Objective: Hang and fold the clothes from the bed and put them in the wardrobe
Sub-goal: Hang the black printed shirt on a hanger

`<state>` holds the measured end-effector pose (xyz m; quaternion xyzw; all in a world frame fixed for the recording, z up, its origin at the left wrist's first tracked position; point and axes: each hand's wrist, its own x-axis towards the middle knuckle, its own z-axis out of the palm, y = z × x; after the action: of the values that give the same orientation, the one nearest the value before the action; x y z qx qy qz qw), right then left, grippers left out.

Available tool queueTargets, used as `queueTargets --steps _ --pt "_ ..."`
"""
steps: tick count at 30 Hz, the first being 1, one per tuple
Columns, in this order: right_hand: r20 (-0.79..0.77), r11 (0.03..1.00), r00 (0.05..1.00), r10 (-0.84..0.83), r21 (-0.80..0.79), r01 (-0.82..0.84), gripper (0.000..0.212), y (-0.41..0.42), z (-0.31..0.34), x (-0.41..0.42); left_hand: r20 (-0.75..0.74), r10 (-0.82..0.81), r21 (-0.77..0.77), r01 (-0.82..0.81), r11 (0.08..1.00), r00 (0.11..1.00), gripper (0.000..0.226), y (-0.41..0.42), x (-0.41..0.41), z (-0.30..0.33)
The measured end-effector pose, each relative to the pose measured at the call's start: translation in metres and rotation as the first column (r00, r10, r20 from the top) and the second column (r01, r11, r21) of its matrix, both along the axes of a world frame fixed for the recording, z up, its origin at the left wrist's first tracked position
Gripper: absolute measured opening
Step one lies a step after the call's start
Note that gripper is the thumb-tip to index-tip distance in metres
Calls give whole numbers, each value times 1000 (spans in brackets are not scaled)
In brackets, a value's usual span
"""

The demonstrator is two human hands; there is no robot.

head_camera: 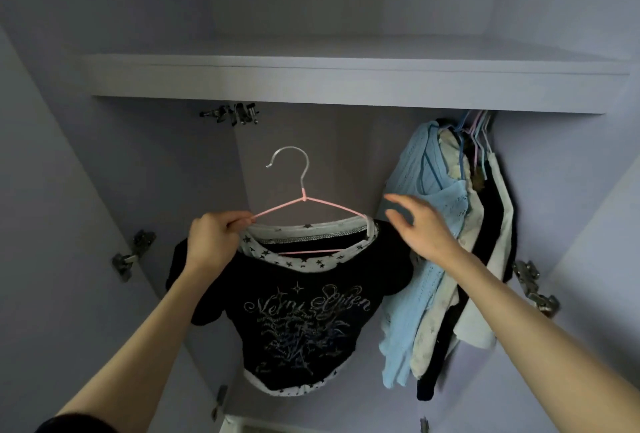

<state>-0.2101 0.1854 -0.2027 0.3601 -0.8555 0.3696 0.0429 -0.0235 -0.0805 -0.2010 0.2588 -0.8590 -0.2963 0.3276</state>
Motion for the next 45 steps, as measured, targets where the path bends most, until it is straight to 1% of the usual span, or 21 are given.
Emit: queueTargets --steps 2,4,6,9,12,14,16,19,21,22,23,25,28,31,34,36,38,41,42,43,45 --pt "-7 985 987 161 68 -160 41 -21 8 15 10 -37 -11 37 999 999 13 10 -7 -2" --pt "34 969 976 217 115 -219 30 -35 10 23 9 -74 -36 75 997 997 13 18 -12 -3" --pt "156 978 969 190 60 -201 13 -38 12 20 29 -124 -83 126 989 992 13 24 -18 -3" --pt "382 987 912 151 -3 -162 21 -31 16 9 136 -189 -267 220 938 972 16 32 -27 2" --pt "543 1000 840 5 -22 8 19 -22 18 -3 235 -196 -483 289 827 952 31 50 -44 13" --pt "653 990 753 -84 -29 135 15 -18 20 -14 193 -198 -635 276 721 961 47 65 -56 26" --pt "777 977 623 -90 -51 205 19 -14 24 -26 108 -220 -735 227 638 969 58 79 -70 43" --pt "910 949 415 30 -156 274 29 -9 26 -39 61 -200 -823 163 544 978 68 92 -92 65" --pt "933 889 321 162 -279 363 34 -4 25 -51 81 -153 -838 151 524 985 79 95 -110 77" --pt "927 848 296 231 -341 407 37 -2 24 -57 102 -127 -831 154 534 987 84 95 -117 80" --pt "913 807 286 291 -395 438 38 0 23 -63 116 -111 -824 158 544 987 88 94 -125 81" --pt "885 756 301 356 -462 464 39 3 24 -76 117 -80 -830 141 539 990 94 91 -137 81" --pt "849 698 339 404 -526 486 38 4 25 -101 63 -47 -870 78 486 997 103 87 -145 80" --pt "815 637 368 447 -579 509 38 -1 30 -128 16 -35 -903 29 428 999 105 80 -152 79" --pt "796 612 425 431 -604 511 37 -8 38 -152 2 -29 -909 14 416 1000 107 80 -156 76" --pt "781 582 443 440 -624 522 32 -11 44 -165 3 -13 -912 8 411 1000 110 79 -157 74" --pt "761 542 446 470 -648 535 25 -14 49 -176 -5 2 -915 -5 403 1000 112 76 -159 72" --pt "724 457 463 512 -686 567 27 -18 52 -190 -30 11 -917 -32 397 999 112 75 -162 69" --pt "720 445 476 506 -690 571 27 -19 51 -194 -38 12 -917 -40 396 999 112 75 -163 69" --pt "725 446 493 481 -687 574 26 -18 51 -197 -45 10 -917 -45 397 999 112 75 -164 69" --pt "753 483 532 387 -657 579 28 -18 49 -203 -51 6 -915 -49 401 999 111 74 -165 68"
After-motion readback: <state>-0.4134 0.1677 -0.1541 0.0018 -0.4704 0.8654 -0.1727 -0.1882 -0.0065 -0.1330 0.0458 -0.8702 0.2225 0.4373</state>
